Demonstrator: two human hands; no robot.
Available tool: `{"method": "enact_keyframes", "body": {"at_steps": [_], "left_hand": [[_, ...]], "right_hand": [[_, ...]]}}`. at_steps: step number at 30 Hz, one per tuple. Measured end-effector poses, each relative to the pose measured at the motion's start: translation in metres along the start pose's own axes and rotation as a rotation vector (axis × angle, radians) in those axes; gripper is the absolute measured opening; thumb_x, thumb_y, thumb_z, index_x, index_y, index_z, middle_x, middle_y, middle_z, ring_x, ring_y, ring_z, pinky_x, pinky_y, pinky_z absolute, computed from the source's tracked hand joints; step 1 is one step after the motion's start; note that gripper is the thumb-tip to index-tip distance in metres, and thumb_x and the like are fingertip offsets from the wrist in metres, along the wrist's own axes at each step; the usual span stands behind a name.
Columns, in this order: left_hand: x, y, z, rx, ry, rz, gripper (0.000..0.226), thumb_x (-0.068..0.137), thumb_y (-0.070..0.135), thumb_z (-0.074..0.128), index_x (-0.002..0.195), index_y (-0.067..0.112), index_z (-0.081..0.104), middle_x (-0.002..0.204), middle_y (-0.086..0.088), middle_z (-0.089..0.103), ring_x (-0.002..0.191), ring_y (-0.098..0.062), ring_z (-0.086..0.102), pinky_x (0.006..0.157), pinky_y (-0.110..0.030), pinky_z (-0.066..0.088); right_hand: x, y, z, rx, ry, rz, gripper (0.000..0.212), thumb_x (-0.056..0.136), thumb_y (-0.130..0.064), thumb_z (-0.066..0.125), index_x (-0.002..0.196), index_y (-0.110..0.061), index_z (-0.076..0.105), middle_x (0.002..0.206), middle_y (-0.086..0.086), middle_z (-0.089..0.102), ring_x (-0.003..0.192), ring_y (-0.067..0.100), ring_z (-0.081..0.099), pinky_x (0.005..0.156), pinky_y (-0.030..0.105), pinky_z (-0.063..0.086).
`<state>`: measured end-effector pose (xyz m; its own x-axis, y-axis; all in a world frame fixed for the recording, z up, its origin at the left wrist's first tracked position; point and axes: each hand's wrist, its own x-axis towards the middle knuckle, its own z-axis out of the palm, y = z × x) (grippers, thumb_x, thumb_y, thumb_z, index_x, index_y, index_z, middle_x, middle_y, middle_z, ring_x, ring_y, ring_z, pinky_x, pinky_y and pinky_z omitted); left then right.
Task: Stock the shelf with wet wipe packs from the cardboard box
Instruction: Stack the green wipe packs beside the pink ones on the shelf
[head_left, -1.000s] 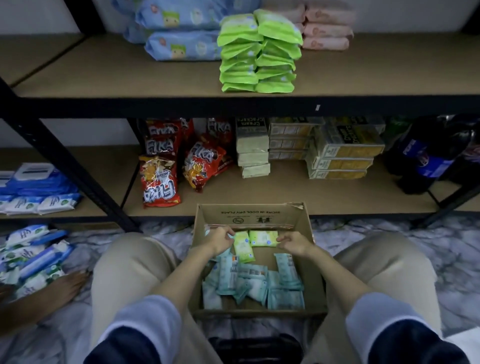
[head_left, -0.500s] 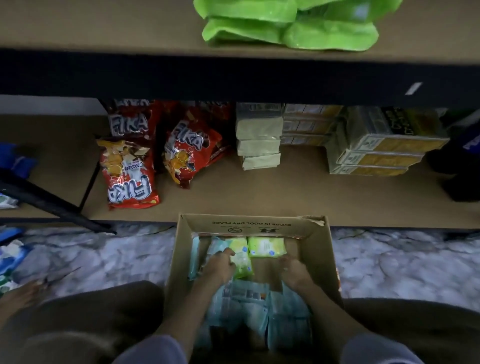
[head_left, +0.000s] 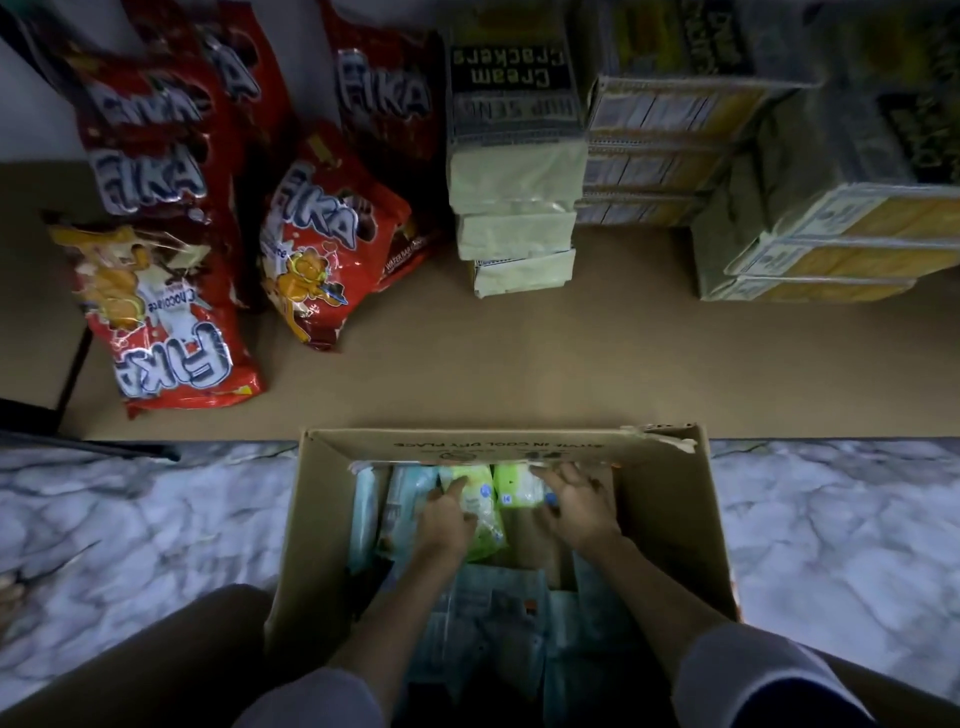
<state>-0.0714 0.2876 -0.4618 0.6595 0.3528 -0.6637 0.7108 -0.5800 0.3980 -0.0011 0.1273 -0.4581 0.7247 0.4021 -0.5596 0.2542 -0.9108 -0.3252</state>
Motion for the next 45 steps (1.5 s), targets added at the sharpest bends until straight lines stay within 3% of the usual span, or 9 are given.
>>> {"method": "enact_keyframes", "body": {"at_steps": [7, 13, 18, 22, 27, 32, 37, 41, 45], "left_hand": [[0.007, -0.004, 0.016, -0.153, 0.141, 0.012, 0.064, 0.078, 0.009, 0.071, 0.135, 0.016, 0.044, 0.141, -0.02, 0.031, 0.127, -0.033, 0.038, 0.104, -0.029, 0.031], [0.004, 0.002, 0.023, -0.188, 0.103, -0.004, 0.072, 0.075, 0.001, 0.071, 0.136, 0.024, 0.042, 0.13, -0.019, 0.036, 0.113, -0.032, 0.046, 0.094, -0.027, 0.035], [0.002, -0.001, 0.02, -0.294, 0.069, 0.034, 0.07, 0.073, -0.009, 0.068, 0.132, 0.022, 0.047, 0.123, -0.017, 0.041, 0.102, -0.03, 0.051, 0.077, -0.018, 0.036], [-0.004, -0.003, 0.014, -0.399, -0.026, 0.076, 0.068, 0.069, -0.01, 0.071, 0.128, 0.017, 0.049, 0.091, -0.01, 0.058, 0.076, -0.02, 0.057, 0.066, -0.034, 0.05], [-0.028, -0.003, 0.007, -0.519, -0.059, 0.107, 0.07, 0.064, -0.016, 0.071, 0.119, 0.022, 0.049, 0.107, -0.016, 0.062, 0.092, -0.028, 0.063, 0.074, -0.046, 0.056], [-0.064, 0.007, -0.028, -0.49, -0.102, 0.19, 0.067, 0.067, -0.017, 0.068, 0.119, 0.019, 0.048, 0.099, -0.003, 0.054, 0.083, -0.019, 0.053, 0.058, -0.015, 0.047], [-0.106, 0.025, -0.066, -0.535, -0.054, 0.302, 0.074, 0.063, -0.016, 0.071, 0.113, 0.034, 0.048, 0.114, -0.011, 0.057, 0.099, -0.028, 0.06, 0.079, -0.04, 0.053], [-0.152, 0.052, -0.105, -0.591, 0.024, 0.412, 0.074, 0.063, -0.018, 0.071, 0.115, 0.029, 0.048, 0.112, -0.009, 0.058, 0.1, -0.024, 0.058, 0.079, -0.032, 0.052], [-0.199, 0.072, -0.147, -0.622, 0.137, 0.532, 0.075, 0.061, -0.015, 0.074, 0.112, 0.035, 0.05, 0.114, -0.007, 0.06, 0.101, -0.022, 0.06, 0.087, -0.041, 0.053]], "right_hand": [[-0.009, 0.018, 0.013, 0.019, 0.01, -0.002, 0.056, 0.087, -0.027, 0.056, 0.14, -0.029, 0.036, 0.145, 0.01, 0.025, 0.135, 0.027, 0.025, 0.109, 0.031, 0.027], [-0.02, 0.025, 0.023, -0.09, 0.054, 0.02, 0.072, 0.08, -0.034, 0.064, 0.143, -0.03, 0.03, 0.141, 0.009, 0.035, 0.13, 0.029, 0.031, 0.103, 0.035, 0.027], [-0.024, 0.024, 0.027, 0.176, 0.058, 0.102, 0.076, 0.074, -0.03, 0.07, 0.14, -0.027, 0.033, 0.134, 0.01, 0.031, 0.124, 0.029, 0.038, 0.1, 0.032, 0.033], [-0.034, 0.021, 0.031, 0.46, 0.087, 0.175, 0.083, 0.069, -0.017, 0.076, 0.141, -0.021, 0.034, 0.128, 0.015, 0.034, 0.116, 0.031, 0.046, 0.098, 0.028, 0.039], [-0.061, 0.015, 0.019, 0.423, 0.049, 0.161, 0.088, 0.07, -0.021, 0.078, 0.143, -0.024, 0.03, 0.126, 0.016, 0.042, 0.112, 0.033, 0.05, 0.089, 0.026, 0.041], [-0.099, 0.002, -0.007, 0.423, 0.133, 0.128, 0.085, 0.064, -0.018, 0.08, 0.137, -0.027, 0.038, 0.104, 0.004, 0.037, 0.105, 0.034, 0.054, 0.083, 0.025, 0.042], [-0.141, -0.02, -0.052, 0.456, 0.341, 0.037, 0.071, 0.068, -0.016, 0.074, 0.133, -0.024, 0.046, 0.1, 0.002, 0.039, 0.102, 0.034, 0.057, 0.086, 0.027, 0.043], [-0.175, -0.046, -0.093, 0.459, 0.491, -0.085, 0.069, 0.063, -0.021, 0.071, 0.129, -0.016, 0.05, 0.104, 0.008, 0.054, 0.105, 0.034, 0.056, 0.084, 0.027, 0.041], [-0.211, -0.069, -0.137, 0.492, 0.583, -0.126, 0.071, 0.064, -0.024, 0.072, 0.13, -0.026, 0.045, 0.118, 0.007, 0.053, 0.106, 0.028, 0.056, 0.08, 0.025, 0.041]]}}
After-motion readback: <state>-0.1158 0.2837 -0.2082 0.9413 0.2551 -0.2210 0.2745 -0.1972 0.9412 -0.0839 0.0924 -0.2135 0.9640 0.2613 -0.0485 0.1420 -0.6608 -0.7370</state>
